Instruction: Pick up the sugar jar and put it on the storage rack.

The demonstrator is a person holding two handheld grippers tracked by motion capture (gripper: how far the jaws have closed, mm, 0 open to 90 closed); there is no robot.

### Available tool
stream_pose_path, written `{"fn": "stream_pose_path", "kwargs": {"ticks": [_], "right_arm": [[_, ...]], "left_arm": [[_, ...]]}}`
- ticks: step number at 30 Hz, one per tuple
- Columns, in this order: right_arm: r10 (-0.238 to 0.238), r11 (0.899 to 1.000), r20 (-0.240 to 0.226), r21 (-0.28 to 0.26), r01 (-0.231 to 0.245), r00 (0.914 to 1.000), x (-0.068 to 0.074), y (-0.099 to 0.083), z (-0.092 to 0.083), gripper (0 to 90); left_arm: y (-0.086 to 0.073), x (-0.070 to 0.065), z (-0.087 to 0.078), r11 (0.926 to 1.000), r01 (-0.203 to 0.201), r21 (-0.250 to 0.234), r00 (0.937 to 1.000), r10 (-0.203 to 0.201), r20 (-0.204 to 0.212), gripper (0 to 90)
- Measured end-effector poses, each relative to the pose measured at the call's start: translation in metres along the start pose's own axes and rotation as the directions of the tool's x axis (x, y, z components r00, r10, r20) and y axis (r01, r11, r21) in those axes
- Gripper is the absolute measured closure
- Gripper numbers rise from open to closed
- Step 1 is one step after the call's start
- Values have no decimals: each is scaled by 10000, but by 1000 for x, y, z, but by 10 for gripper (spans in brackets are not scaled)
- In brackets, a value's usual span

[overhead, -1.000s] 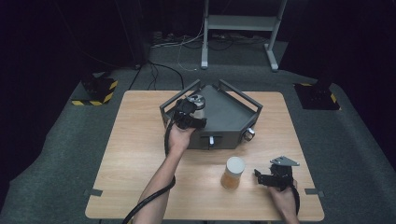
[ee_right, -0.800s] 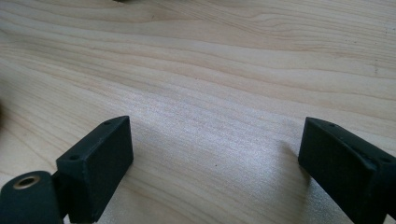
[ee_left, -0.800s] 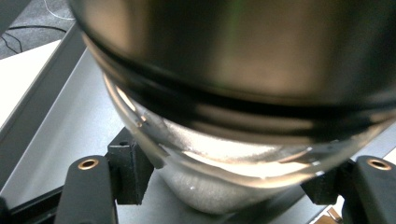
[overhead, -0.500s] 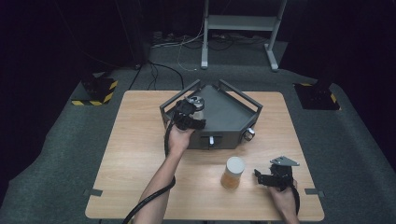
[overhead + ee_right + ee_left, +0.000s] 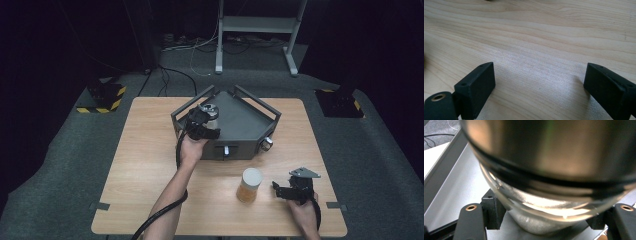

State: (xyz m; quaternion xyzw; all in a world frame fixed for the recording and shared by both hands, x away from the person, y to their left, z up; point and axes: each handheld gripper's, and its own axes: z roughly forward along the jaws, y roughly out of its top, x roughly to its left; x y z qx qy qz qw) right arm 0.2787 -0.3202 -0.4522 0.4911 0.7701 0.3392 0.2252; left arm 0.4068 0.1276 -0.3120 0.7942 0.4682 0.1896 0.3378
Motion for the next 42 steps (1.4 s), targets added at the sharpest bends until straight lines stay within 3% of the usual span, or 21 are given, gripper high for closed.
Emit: {"fn": "stream_pose_path", "kwargs": {"ticks": [20, 30, 31, 33, 34, 37, 38, 39, 40, 41, 42], "right_arm": [[-3, 10000, 4, -3, 3, 10000, 0, 0, 0, 101], [-29, 10000, 13, -14, 29, 10000, 0, 0, 0, 101], [-26, 10000, 12, -14, 26, 10000, 0, 0, 0, 102], [-34, 10000, 11, -17, 34, 10000, 0, 0, 0, 102], [-33, 10000, 12, -18, 34, 10000, 0, 0, 0, 102], [-29, 10000, 9, -14, 29, 10000, 0, 0, 0, 102], [-31, 10000, 7, -15, 31, 10000, 0, 0, 0, 102], [-15, 10000, 1, -10, 15, 10000, 0, 0, 0, 101], [-12, 10000, 1, -9, 12, 10000, 0, 0, 0, 102], [-11, 10000, 1, -8, 11, 10000, 0, 0, 0, 102], [-10, 10000, 1, -8, 10, 10000, 0, 0, 0, 101]], "left_arm": [[-3, -5, 0, 9996, -290, -76, 9994, 288, -180, 312], [-13, -2, -14, 9988, -130, -470, 9996, 118, -266, 141], [-22, -7, -11, 9948, 269, -986, 9990, -303, -327, 136], [-24, -6, -16, 9958, 174, -894, 9992, -204, -338, 118], [-21, -3, -21, 9983, -155, -564, 9993, 136, -336, 113], [-26, -4, -28, 9977, -340, -578, 9987, 317, -405, 102], [-51, -22, -15, 9570, 1653, -2383, 9840, -1764, -260, 95], [-53, -22, -18, 9585, 1539, -2398, 9855, -1663, -323, 84], [-56, -23, -20, 9536, 1651, -2516, 9836, -1779, -288, 81], [-35, -6, -38, 9963, -428, -746, 9977, 387, -562, 77], [-59, -21, -25, 9548, 1584, -2517, 9851, -1701, -254, 75]]}}
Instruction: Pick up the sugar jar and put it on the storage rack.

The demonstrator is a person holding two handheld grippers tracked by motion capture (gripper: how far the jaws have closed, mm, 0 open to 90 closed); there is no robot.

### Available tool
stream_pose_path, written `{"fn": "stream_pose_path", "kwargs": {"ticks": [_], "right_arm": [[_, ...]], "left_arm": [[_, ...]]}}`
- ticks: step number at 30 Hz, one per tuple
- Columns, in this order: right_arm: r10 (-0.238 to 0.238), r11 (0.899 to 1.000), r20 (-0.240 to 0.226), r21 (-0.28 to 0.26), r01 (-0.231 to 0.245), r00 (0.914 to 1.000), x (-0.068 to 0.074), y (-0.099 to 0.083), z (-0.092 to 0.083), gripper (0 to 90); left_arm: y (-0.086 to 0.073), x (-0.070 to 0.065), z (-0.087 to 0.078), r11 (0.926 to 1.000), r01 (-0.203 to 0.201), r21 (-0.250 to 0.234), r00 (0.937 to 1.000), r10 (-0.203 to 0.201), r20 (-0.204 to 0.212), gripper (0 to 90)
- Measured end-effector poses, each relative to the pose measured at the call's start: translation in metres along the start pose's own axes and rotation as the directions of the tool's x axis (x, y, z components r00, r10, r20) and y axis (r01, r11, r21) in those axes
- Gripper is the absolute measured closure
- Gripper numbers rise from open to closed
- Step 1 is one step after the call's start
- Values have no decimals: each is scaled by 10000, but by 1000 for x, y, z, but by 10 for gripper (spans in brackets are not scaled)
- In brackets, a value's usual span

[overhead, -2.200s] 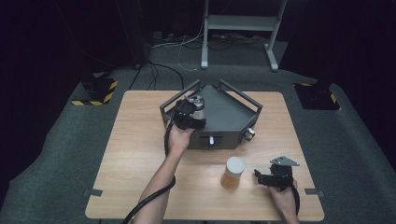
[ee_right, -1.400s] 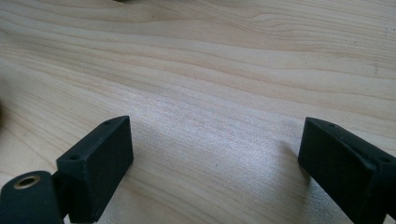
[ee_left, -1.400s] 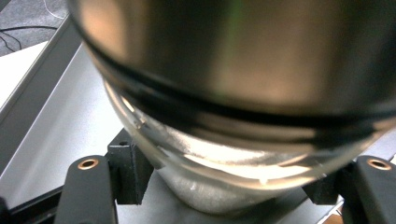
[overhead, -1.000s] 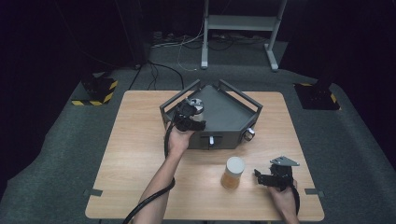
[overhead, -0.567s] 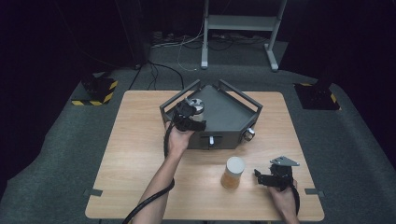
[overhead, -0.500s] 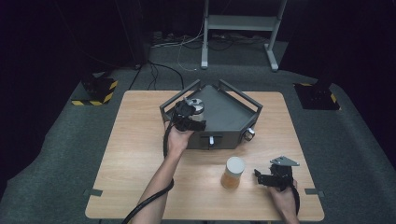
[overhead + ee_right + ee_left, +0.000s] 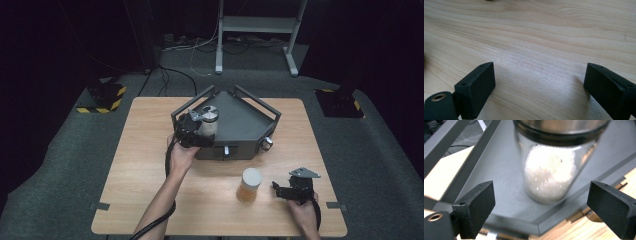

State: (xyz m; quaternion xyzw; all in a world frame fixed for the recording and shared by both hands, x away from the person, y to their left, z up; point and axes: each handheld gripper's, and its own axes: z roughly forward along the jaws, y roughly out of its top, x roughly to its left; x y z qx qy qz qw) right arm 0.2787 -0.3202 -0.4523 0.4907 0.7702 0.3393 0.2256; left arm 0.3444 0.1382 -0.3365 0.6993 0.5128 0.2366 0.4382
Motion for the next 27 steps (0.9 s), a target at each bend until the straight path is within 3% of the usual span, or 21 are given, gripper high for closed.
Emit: {"fn": "stream_pose_path", "kwargs": {"ticks": [1, 2, 4, 5, 6, 19, 27], "right_arm": [[3, 10000, -1, 1, -3, 10000, 0, 0, 0, 101], [3, 10000, -1, 2, -3, 10000, 0, 0, 0, 101], [3, 10000, 0, 3, -3, 10000, 0, 0, 0, 101], [6, 10000, -1, 3, -6, 10000, 0, 0, 0, 101], [4, 10000, -1, 3, -4, 10000, 0, 0, 0, 101], [26, 10000, 6, 11, -26, 10000, 0, 0, 0, 101], [35, 10000, 5, 16, -35, 10000, 0, 0, 0, 100]], "left_arm": [[25, 14, -13, 9649, -2091, 1590, 9779, 2073, 279, 74], [-3, 2, -5, 10000, 23, -59, 10000, -23, 61, 73], [-6, 4, -10, 10000, 18, -61, 9999, -18, 140, 73], [20, 18, -21, 9645, -2143, 1545, 9768, 2107, 393, 73], [-22, -4, -8, 9913, 1019, -835, 9948, -1007, 180, 74], [-52, 4, -25, 9957, 763, -523, 9968, -749, 294, 77], [-72, 10, -35, 9957, 840, -400, 9962, -830, 268, 76]]}}
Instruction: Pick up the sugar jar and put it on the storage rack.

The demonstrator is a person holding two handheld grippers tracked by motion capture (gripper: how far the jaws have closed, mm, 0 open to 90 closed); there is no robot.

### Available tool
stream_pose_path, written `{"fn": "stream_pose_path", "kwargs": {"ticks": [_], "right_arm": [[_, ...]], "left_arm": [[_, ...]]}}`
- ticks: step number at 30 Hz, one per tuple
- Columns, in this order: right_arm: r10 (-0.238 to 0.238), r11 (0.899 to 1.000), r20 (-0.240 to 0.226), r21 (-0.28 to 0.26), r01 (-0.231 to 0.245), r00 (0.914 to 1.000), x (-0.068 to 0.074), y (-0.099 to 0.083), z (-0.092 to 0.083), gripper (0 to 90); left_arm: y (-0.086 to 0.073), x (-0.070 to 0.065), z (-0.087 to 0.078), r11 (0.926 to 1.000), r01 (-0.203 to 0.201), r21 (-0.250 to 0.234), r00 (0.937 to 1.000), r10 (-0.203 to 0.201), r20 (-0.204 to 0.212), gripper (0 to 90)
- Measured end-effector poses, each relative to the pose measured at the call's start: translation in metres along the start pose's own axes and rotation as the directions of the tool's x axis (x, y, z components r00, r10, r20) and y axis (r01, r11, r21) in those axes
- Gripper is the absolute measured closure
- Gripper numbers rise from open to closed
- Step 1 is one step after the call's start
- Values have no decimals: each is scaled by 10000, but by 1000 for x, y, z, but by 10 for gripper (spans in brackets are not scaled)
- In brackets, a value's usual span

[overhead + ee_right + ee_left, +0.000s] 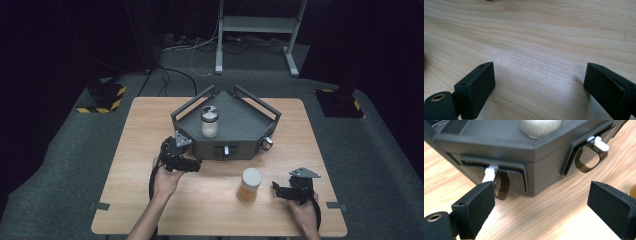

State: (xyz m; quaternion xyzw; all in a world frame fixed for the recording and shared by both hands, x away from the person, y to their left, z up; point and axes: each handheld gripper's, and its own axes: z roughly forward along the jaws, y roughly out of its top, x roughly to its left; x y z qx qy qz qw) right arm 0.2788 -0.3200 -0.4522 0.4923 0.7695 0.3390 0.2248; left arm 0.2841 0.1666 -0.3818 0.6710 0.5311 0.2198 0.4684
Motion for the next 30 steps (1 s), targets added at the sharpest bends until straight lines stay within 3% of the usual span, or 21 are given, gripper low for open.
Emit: {"fn": "stream_pose_path", "kwargs": {"ticks": [13, 21, 30], "right_arm": [[0, 10000, -14, -4, 0, 10000, 0, 0, 0, 100], [1, 10000, -14, -4, -1, 10000, 0, 0, 0, 100], [0, 10000, -4, -5, 0, 10000, 0, 0, 0, 100]], "left_arm": [[-31, 4, -4, 9993, 185, 324, 9998, -182, -97, 77], [-50, 2, 6, 9978, 573, 328, 9983, -575, 63, 76], [-75, -2, 23, 9946, 776, 685, 9969, -784, 77, 76]]}}
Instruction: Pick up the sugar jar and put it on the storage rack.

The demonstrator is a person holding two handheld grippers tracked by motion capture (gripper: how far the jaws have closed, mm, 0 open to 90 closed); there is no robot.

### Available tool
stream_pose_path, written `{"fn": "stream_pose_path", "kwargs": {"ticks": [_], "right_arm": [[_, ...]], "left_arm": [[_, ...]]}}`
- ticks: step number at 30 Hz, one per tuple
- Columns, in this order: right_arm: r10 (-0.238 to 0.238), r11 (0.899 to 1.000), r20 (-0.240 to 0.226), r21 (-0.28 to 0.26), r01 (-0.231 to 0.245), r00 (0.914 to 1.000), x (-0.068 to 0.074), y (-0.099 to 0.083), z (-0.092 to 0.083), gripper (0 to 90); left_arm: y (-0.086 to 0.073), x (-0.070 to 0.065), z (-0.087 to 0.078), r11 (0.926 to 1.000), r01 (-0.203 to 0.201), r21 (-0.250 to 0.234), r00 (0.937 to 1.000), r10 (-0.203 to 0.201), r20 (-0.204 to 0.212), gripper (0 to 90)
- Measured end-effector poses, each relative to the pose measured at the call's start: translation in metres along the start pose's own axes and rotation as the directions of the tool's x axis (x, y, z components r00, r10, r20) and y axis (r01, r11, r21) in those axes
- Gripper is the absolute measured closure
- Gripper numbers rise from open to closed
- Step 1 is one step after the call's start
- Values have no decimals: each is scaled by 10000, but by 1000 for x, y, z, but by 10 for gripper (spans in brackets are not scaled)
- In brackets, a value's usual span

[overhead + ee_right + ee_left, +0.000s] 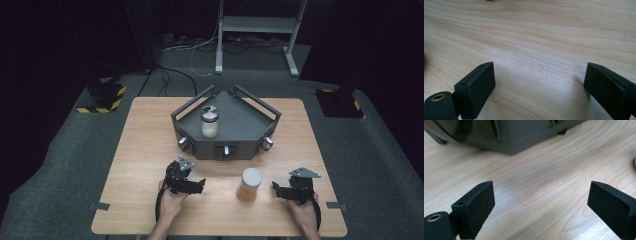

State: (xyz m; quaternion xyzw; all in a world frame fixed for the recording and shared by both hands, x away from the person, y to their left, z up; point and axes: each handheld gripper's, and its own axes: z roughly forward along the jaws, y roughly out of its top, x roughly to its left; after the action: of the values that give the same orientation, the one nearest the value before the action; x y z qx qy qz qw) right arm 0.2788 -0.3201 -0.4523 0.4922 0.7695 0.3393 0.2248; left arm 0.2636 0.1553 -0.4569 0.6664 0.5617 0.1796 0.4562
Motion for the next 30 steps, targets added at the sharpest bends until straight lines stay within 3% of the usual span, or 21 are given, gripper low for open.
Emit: {"fn": "stream_pose_path", "kwargs": {"ticks": [9, 13, 30], "right_arm": [[-9, 10000, 5, 3, 9, 10000, 0, 0, 0, 100], [-24, 10000, 4, 14, 24, 10000, 0, 0, 0, 97], [-9, 10000, 1, 15, 9, 10000, 0, 0, 0, 97]], "left_arm": [[-15, 0, 9, 9997, -169, 172, 9998, 171, -123, 76], [-22, 0, 12, 10000, 24, -71, 9998, -25, -191, 75], [-35, -1, 14, 9980, -149, -613, 9996, 133, -260, 86]]}}
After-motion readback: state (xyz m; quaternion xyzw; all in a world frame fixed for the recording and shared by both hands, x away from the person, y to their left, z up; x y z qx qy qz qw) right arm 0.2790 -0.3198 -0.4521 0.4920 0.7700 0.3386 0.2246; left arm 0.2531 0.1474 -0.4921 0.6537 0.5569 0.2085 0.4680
